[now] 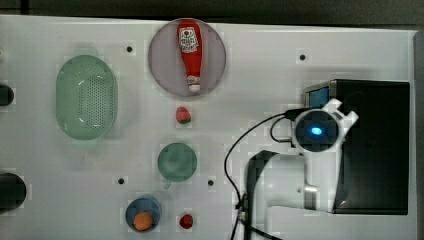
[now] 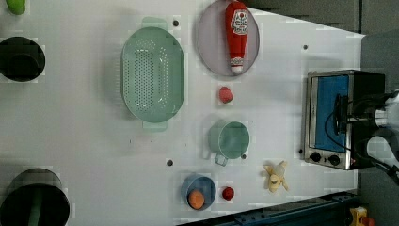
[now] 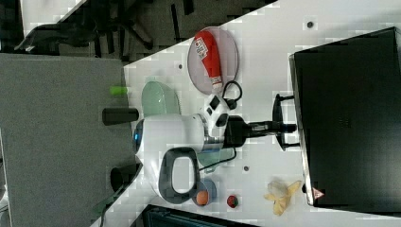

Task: Flap open oven.

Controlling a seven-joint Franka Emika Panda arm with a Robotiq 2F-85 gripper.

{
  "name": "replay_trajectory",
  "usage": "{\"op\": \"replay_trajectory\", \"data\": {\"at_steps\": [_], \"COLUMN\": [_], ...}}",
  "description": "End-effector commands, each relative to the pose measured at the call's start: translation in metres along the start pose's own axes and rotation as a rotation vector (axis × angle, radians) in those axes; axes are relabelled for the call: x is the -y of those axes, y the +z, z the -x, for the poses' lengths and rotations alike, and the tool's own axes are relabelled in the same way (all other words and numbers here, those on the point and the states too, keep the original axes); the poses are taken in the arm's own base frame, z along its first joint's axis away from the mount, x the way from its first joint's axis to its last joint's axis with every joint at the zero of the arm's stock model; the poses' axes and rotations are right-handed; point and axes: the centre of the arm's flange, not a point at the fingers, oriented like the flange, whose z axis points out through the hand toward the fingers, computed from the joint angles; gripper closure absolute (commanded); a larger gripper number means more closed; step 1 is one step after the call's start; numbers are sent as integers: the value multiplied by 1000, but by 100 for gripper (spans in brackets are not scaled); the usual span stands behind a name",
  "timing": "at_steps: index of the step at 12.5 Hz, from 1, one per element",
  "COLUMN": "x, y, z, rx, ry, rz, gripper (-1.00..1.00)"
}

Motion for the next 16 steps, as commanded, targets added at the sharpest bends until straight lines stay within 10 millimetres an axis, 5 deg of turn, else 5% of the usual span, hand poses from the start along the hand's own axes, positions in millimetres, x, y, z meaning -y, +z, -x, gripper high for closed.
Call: {"op": "replay_trajectory", "data": {"at_steps": [1,9,16], "x": [73,209,279], "y": [-4,52,120], "z": [-20,-33,-36], "rx": [7,24,-27], "ry": [52,92,64], "rz": [53,352,548], "gripper": [65,65,65]}}
